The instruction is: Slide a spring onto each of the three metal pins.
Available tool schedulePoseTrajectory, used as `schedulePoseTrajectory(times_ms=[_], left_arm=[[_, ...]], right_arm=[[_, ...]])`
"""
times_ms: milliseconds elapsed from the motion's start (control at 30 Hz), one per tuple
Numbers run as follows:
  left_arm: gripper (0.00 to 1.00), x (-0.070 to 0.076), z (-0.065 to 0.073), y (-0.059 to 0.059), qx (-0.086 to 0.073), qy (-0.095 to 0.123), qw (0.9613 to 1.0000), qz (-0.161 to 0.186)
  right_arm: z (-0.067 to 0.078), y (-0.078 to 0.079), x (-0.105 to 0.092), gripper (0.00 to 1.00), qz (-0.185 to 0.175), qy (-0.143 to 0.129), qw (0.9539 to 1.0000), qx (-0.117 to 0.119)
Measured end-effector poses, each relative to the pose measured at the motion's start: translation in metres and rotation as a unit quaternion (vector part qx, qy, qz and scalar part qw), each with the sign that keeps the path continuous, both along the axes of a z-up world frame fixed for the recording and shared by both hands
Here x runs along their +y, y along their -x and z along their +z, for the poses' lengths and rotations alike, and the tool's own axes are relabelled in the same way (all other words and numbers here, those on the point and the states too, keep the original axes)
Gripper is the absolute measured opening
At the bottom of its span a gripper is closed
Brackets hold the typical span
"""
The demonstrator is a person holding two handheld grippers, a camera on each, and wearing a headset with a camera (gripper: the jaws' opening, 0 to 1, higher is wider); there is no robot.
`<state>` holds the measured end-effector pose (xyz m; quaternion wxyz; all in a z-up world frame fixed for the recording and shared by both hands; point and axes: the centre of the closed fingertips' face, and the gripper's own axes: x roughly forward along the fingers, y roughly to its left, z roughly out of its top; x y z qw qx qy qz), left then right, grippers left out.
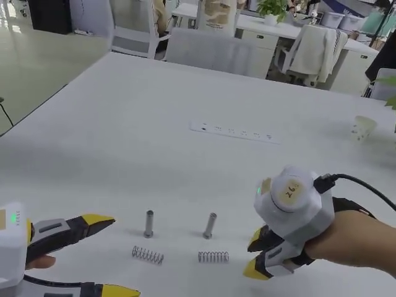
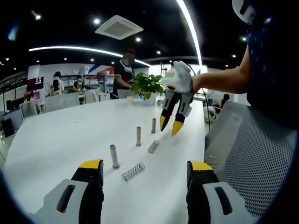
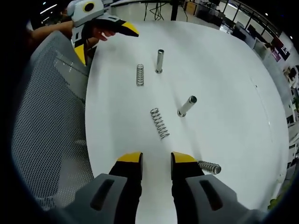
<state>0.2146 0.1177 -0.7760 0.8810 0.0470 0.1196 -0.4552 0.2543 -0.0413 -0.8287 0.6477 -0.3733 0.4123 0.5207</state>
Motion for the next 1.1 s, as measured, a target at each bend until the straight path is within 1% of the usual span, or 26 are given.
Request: schedulePoseTrajectory(times_ms=[67,267,333,433,633,700,900,1100], left_arm=[[0.69,0.001,0.000,0.000,0.000,0.001,1.0000,0.003],[0.68,0.006,0.000,0.002,0.000,0.001,1.0000,0.009],[0.68,0.006,0.000,0.003,0.000,0.002,0.9999,0.011],[0.68,0.007,0.000,0.003,0.000,0.001,0.9999,0.012],[0.68,0.008,0.000,0.003,0.001,0.002,0.9999,0.014],[0.68,0.008,0.001,0.003,0.001,0.001,0.9999,0.015],[0.68,0.009,0.000,0.003,0.002,0.000,0.9999,0.016],[0.67,0.010,0.000,0.003,0.004,0.000,0.9999,0.016]], right_arm=[[-0.002,-0.001,0.004,0.22,0.006,0.001,1.0000,0.002],[-0.006,-0.008,0.017,0.21,0.028,0.004,0.9996,-0.002],[-0.009,-0.010,0.019,0.20,0.035,0.009,0.9993,-0.003],[-0.013,-0.012,0.022,0.17,0.038,0.007,0.9993,0.002],[-0.021,-0.014,0.024,0.16,0.053,0.021,0.9984,0.005],[-0.023,-0.016,0.025,0.15,0.060,0.026,0.9979,0.001],[-0.026,-0.017,0.027,0.13,0.068,0.028,0.9973,0.004],[-0.028,-0.018,0.028,0.12,0.080,0.038,0.9961,0.006]])
